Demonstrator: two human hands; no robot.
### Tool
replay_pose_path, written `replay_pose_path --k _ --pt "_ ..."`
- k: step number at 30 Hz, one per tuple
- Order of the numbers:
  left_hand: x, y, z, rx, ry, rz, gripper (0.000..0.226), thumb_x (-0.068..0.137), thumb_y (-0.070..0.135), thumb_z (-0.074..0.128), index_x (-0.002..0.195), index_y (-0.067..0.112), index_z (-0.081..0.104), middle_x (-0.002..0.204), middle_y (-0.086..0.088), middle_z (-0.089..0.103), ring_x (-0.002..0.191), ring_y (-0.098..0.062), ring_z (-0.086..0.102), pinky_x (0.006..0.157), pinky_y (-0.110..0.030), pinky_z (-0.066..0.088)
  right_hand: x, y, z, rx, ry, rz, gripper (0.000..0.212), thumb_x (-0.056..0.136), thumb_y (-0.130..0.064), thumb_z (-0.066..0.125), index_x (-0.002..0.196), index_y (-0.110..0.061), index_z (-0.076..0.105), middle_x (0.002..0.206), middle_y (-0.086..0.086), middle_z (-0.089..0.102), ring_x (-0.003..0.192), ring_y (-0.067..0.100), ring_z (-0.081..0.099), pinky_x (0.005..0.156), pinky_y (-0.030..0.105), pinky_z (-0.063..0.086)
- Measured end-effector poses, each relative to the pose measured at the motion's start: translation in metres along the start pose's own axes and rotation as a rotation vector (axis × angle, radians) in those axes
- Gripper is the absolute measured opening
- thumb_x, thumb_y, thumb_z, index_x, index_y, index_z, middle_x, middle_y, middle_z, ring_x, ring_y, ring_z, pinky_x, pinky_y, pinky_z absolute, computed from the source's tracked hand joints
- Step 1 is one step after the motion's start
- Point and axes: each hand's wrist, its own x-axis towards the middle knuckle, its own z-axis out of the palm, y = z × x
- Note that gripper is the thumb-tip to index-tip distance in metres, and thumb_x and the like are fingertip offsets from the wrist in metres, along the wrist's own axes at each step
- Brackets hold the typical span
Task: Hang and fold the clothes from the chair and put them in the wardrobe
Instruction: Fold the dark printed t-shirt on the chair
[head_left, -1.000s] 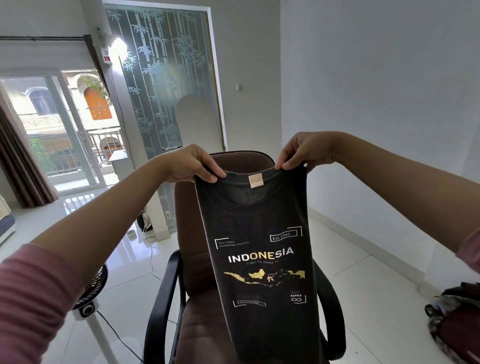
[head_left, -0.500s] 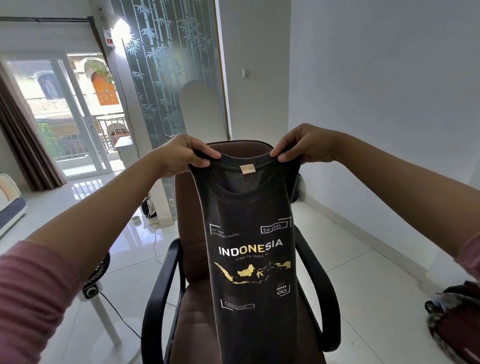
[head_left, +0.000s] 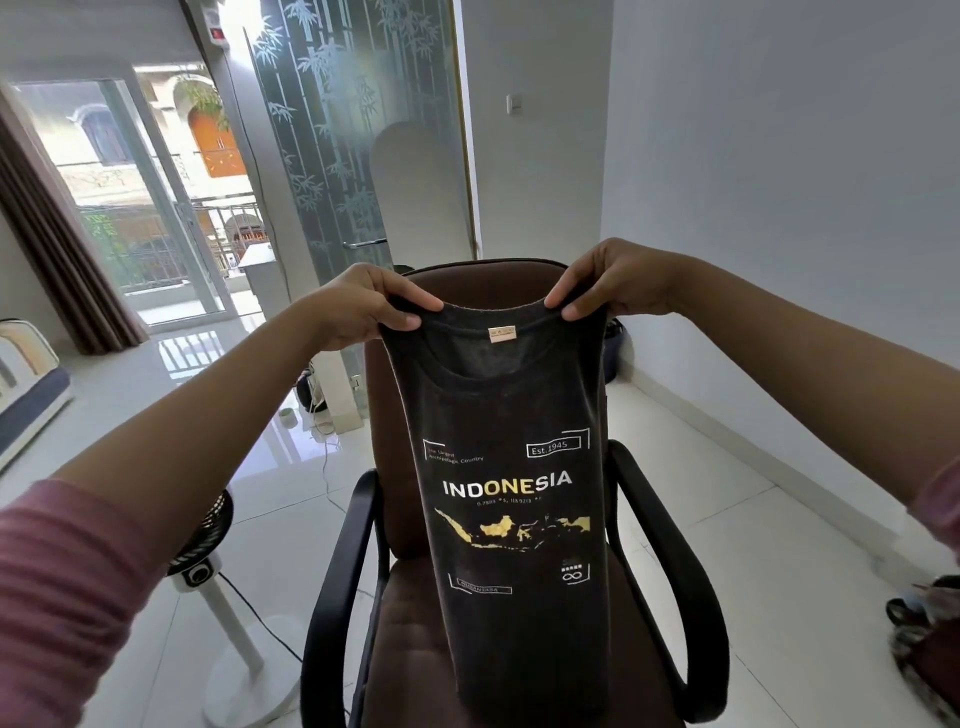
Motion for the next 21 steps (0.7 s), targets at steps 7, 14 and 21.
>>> replay_pose_path --k 7,14,21 --pt "0.045 -0.018 -0.035 0.005 -0.019 -0.024 0.039 0.082 -0.018 0.053 0.079 0.013 0.076 0.095 -0.006 0.071 0.089 -0.016 0.068 0.072 -0.02 0.056 0.053 -0.001 -0.004 -0.042 0.027 0.059 0.027 0.081 0.009 0.063 0.085 -0.014 0.076 0.095 0.003 0.074 0.09 0.016 0.07 0.072 0.023 0.057" --pt "0.069 -0.02 -0.056 0.011 -0.069 0.003 0.046 0.082 -0.019 0.052 0.073 0.018 0.078 0.086 -0.001 0.072 0.081 -0.012 0.069 0.07 -0.018 0.055 0.078 -0.005 -0.002 -0.03 0.099 0.084 0.023 0.081 0.011 0.062 0.096 -0.004 0.071 0.097 0.006 0.072 0.086 0.015 0.07 0.069 0.022 0.056" --pt "0.045 -0.028 -0.047 -0.024 -0.13 0.012 0.046 0.082 -0.021 0.051 0.076 0.016 0.078 0.09 -0.004 0.073 0.087 -0.016 0.069 0.072 -0.019 0.056 0.061 -0.002 0.02 0.003 0.063 0.115 0.025 0.08 0.012 0.062 0.087 -0.009 0.075 0.092 0.005 0.074 0.088 0.016 0.07 0.072 0.024 0.058"
